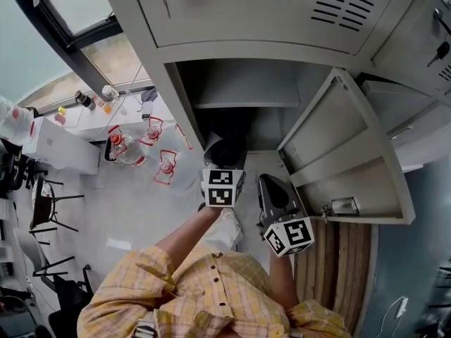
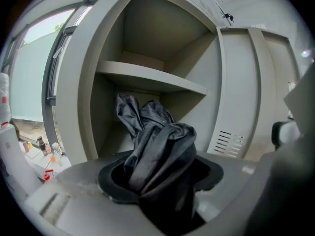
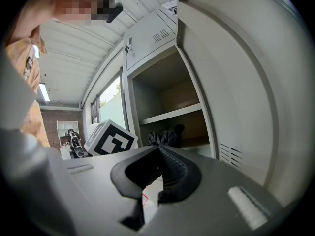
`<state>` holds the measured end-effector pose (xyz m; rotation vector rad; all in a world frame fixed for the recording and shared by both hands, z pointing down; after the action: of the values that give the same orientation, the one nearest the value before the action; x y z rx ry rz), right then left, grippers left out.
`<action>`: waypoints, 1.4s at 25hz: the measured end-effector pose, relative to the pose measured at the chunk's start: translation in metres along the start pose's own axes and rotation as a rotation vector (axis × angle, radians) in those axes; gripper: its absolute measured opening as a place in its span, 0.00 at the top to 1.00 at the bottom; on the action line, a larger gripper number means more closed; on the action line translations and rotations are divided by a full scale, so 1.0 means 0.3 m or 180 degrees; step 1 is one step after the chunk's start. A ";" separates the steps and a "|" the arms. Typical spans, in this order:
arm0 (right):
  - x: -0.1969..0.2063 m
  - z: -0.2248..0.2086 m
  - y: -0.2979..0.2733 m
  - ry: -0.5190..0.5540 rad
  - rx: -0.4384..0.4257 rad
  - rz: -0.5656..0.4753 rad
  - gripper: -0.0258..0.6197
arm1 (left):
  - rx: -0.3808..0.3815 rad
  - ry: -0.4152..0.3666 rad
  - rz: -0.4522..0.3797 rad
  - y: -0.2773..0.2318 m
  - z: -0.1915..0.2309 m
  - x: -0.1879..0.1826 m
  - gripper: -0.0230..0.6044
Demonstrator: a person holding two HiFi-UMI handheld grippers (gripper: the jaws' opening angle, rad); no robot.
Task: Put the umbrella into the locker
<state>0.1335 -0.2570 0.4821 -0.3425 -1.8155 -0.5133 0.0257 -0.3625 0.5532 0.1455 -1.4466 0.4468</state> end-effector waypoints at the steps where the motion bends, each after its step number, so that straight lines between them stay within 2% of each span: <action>1: 0.004 -0.004 -0.003 -0.0004 -0.0001 0.0001 0.96 | -0.0004 -0.0016 -0.0001 -0.012 0.003 0.000 0.55; 22: 0.025 -0.066 -0.052 -0.0074 0.0087 0.0020 0.96 | -0.0138 -0.0220 0.0030 -0.221 0.059 0.015 0.55; 30: 0.036 -0.064 -0.055 -0.0067 0.0095 0.0045 0.96 | -0.0147 -0.0198 0.0070 -0.281 0.070 0.046 0.55; 35: 0.035 -0.067 -0.053 -0.0057 0.0113 0.0039 0.96 | -0.0193 -0.0094 0.0148 -0.305 0.087 0.079 0.55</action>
<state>0.1393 -0.2810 0.4941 -0.3345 -1.8367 -0.4702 0.0377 -0.4502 0.5953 0.0703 -1.4932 0.4397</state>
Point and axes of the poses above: the fingertips, and each gripper's own axes: y backward along the fingers, z to its left, x out of its underside, the point moved 4 cm from there along y, backward along the fingers, and after that the axes turned 15 degrees about -z, right-handed, at the moved point
